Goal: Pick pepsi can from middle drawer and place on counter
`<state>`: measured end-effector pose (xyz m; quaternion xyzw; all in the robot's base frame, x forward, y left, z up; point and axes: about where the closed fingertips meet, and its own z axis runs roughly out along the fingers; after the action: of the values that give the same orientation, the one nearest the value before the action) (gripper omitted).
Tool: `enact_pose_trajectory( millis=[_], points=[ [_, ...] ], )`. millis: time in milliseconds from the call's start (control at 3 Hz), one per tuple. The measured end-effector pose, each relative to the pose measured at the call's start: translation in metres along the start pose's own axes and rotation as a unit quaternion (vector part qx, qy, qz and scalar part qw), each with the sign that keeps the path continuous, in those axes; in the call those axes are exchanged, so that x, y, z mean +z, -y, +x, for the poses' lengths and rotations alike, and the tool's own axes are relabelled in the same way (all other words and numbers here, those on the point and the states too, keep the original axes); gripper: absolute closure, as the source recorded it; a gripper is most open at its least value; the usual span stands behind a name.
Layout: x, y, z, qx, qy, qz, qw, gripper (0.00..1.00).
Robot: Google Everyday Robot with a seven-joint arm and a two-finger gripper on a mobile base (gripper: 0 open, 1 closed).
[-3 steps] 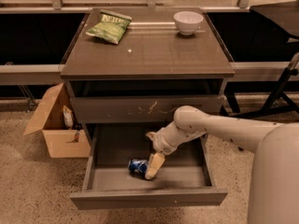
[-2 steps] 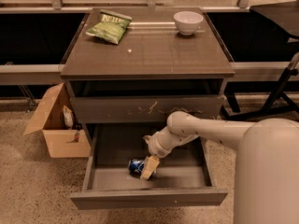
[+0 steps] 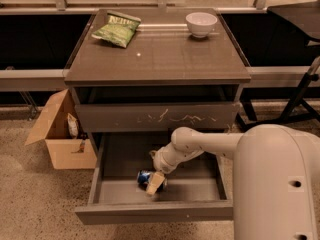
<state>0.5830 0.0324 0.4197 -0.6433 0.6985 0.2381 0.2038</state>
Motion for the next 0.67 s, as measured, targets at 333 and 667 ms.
enact_pose_trajectory(
  millis=[333, 667],
  points=[
    [0.014, 0.003, 0.01, 0.005, -0.004, -0.002, 1.0, 0.0],
    [0.028, 0.007, 0.02, 0.007, -0.009, -0.007, 0.9999, 0.27]
  ],
)
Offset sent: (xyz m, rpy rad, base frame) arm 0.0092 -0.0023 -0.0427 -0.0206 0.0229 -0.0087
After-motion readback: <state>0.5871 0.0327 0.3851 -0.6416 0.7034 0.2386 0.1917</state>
